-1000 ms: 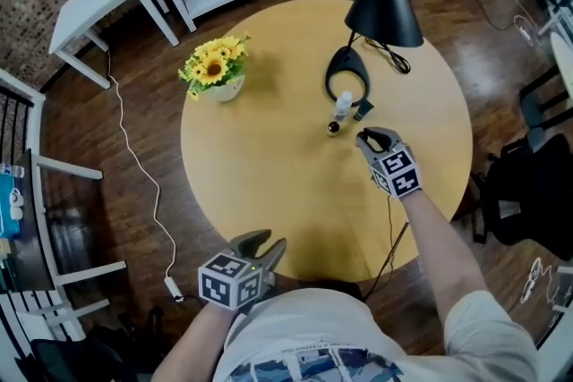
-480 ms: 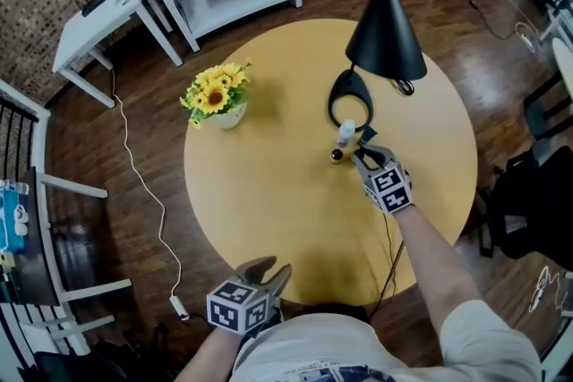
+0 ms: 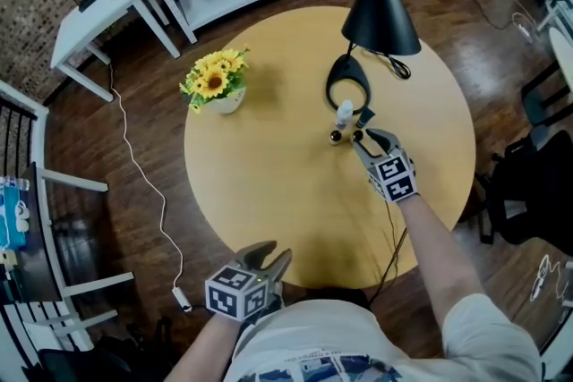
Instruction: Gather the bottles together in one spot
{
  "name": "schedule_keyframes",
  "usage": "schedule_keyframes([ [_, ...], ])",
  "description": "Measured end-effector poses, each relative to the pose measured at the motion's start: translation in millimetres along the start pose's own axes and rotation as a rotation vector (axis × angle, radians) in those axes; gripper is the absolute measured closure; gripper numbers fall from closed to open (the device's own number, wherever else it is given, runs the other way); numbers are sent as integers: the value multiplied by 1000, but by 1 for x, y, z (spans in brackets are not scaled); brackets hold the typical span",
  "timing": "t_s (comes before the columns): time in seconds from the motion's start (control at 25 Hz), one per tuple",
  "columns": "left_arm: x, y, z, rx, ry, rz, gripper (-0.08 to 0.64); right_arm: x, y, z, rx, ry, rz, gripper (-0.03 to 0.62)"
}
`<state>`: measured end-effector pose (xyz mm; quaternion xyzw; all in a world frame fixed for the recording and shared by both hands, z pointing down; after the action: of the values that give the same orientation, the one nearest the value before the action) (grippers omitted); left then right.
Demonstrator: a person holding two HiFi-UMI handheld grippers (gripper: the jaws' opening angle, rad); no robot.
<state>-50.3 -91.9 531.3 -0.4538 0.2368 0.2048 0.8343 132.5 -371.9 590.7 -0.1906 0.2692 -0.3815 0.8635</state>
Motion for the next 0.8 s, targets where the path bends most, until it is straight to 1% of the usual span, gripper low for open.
schedule_keyframes([
  [0.16,1,8,3,12,-29,20,402,-13,44,-10,19,-37,37,405],
  [0.32,6,21,9,20,-74,62,402,-53,101,-18,38,-84,48,407],
  [0.52,3,54,19,46,-137,99,402,-142,183,-39,66,-165,28,407],
  [0.68,1,85,33,58,-187,129,402,-222,234,-45,43,-249,-3,405],
  [0.8,1,106,54,56,-216,148,402,-274,269,-48,30,-276,9,405],
])
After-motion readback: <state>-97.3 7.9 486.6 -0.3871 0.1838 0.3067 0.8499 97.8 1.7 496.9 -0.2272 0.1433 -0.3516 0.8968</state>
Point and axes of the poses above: the fingertips, and each gripper's own axes: y backward along the fingers, x to its right, z out of its underside, the point moved 2 cm from there along y, backward along the fingers, and after that the axes turned 12 degrees about y, right-handed, at the moved point
